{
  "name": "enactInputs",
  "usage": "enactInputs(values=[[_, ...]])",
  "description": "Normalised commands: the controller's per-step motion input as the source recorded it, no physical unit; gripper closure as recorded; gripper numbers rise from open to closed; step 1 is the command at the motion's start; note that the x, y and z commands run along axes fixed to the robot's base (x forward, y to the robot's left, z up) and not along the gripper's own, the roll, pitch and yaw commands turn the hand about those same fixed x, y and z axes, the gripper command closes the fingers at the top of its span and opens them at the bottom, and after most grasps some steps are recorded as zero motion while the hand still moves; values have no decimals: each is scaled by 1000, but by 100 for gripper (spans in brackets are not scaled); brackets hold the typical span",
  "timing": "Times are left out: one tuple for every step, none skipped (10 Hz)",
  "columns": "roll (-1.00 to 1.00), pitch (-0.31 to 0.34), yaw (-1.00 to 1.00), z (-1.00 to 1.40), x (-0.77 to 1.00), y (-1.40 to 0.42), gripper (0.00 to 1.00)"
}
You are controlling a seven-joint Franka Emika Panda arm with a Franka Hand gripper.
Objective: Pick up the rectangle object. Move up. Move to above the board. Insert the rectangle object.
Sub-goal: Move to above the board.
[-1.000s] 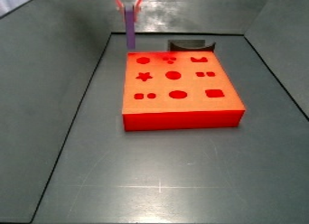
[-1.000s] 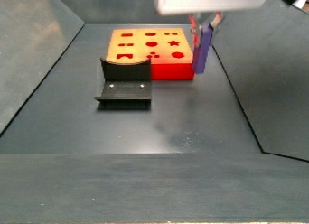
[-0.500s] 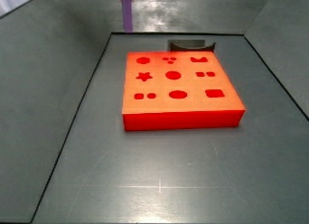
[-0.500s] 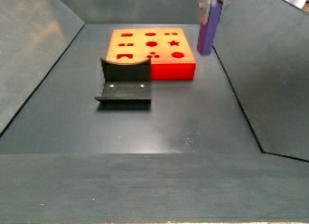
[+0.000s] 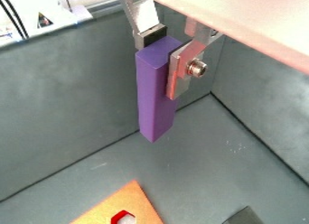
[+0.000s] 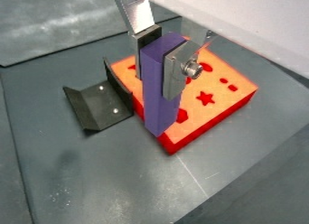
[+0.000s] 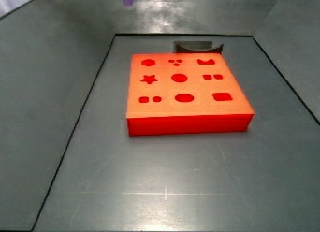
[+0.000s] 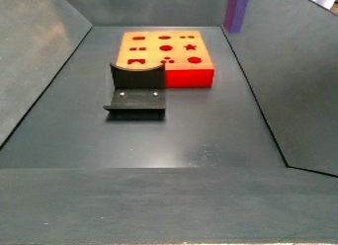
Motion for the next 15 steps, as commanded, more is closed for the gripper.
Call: enactInputs(values=[[-95,71,-11,1000,-27,34,100],[-87,72,-14,1000,-23,35,100],[-79,70,-15,1000,-18,35,100],[-71,74,-16,1000,-12,36,100],[-63,79,-17,1000,-5,38,100],[-57,79,-17,896,1,36,100],[-50,78,-17,674,6,29,100],[-47,79,-16,564,8,26,100],[-43,80,-15,341,8,20,100],[-41,81,-14,234,7,18,100],[226,211,-1000,-171,275,-1000,100],[246,224,-1000,-178,278,-1000,100],[196,185,-725,-181,295,-1000,100],[78,143,-478,-178,304,-1000,100],[21,109,-289,-175,304,-1000,100]])
